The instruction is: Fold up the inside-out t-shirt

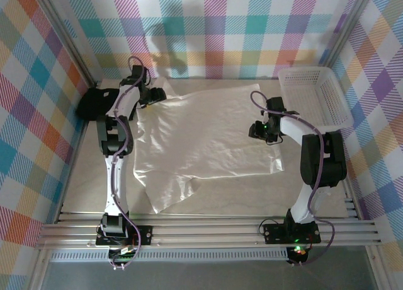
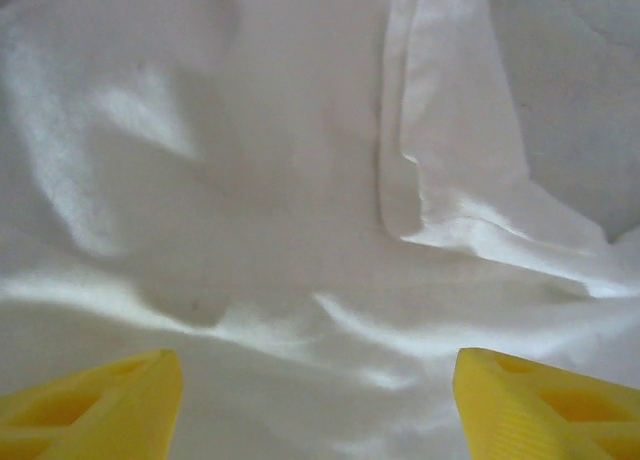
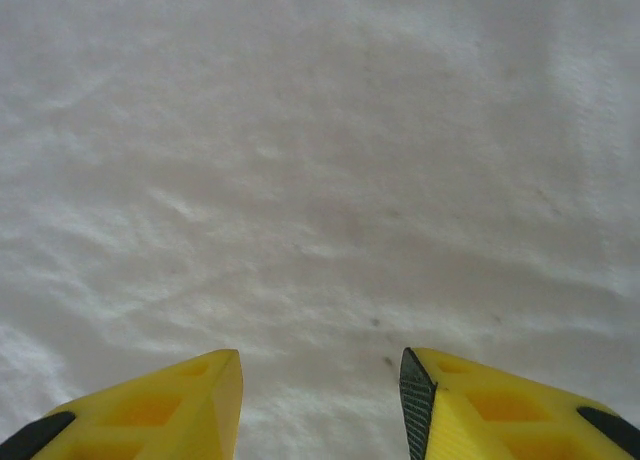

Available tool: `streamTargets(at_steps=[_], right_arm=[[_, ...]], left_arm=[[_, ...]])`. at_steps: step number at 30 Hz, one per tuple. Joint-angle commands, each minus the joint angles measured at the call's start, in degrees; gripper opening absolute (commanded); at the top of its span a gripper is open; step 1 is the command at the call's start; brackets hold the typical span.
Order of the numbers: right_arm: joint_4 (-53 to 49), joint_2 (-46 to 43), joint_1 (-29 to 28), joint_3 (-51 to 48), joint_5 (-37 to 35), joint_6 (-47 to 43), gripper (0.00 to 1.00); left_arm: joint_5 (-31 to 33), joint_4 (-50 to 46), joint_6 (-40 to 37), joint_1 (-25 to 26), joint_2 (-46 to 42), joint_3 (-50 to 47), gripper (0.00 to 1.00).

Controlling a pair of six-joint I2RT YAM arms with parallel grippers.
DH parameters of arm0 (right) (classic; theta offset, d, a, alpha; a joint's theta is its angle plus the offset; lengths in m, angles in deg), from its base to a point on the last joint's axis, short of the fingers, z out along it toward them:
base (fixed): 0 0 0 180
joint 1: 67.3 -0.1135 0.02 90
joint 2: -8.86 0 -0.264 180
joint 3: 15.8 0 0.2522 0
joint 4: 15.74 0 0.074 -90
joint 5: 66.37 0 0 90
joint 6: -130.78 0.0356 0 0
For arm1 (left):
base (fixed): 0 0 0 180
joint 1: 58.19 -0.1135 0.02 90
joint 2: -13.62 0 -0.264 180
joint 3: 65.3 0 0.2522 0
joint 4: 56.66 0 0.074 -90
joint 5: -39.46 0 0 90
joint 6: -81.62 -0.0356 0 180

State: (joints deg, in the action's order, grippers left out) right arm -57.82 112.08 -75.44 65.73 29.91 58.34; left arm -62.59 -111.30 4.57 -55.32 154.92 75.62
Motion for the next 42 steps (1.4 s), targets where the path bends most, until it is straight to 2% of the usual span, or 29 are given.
streamTargets(at_steps=[1,6,8,12,16,21,25,30,34,42], right_arm=[[-5.4,-5.4,-0.3,-2.5,-6.1,1.8,0.46],[-9.2,-13.2,0.7,-9.3,-9.3,4.5,0.46],[-10.3,-14.3,1.4,-11.7,-9.3,5.5,0.46],[-11.3,-17.1,3.6,-15.6,-8.1,7.4,0.44],[-11.9,-22.2,5.5,-18.9,-10.3,8.8,0.43],[-13.2,-23.5,6.0,-21.1,-11.3,10.0,0.39],[-13.1,-23.2,6.2,-20.9,-14.1,9.5,0.37],[-13.2,-19.5,6.8,-18.9,-14.5,8.7,0.28],[-14.6,-16.5,7.0,-17.4,-14.9,7.4,0.26],[-14.6,-13.3,8.4,-15.0,-17.1,5.5,0.08]], left_arm=[[-4.0,8.5,3.3,1.5,-14.0,-13.6,0.72],[-3.5,24.3,10.2,5.3,-32.8,-40.4,0.72],[-2.0,28.9,11.7,8.0,-37.8,-47.4,0.72],[0.1,29.5,13.4,12.6,-44.1,-55.8,0.72],[1.1,30.5,14.4,17.0,-50.1,-64.9,0.72],[0.8,31.1,17.1,18.9,-56.4,-75.2,0.72],[1.2,30.8,17.2,20.4,-58.2,-79.6,0.72],[1.6,30.1,16.4,20.6,-57.2,-82.4,0.72],[1.9,30.2,16.1,20.5,-57.7,-83.4,0.73],[1.3,31.3,16.6,20.5,-55.3,-85.5,0.73]])
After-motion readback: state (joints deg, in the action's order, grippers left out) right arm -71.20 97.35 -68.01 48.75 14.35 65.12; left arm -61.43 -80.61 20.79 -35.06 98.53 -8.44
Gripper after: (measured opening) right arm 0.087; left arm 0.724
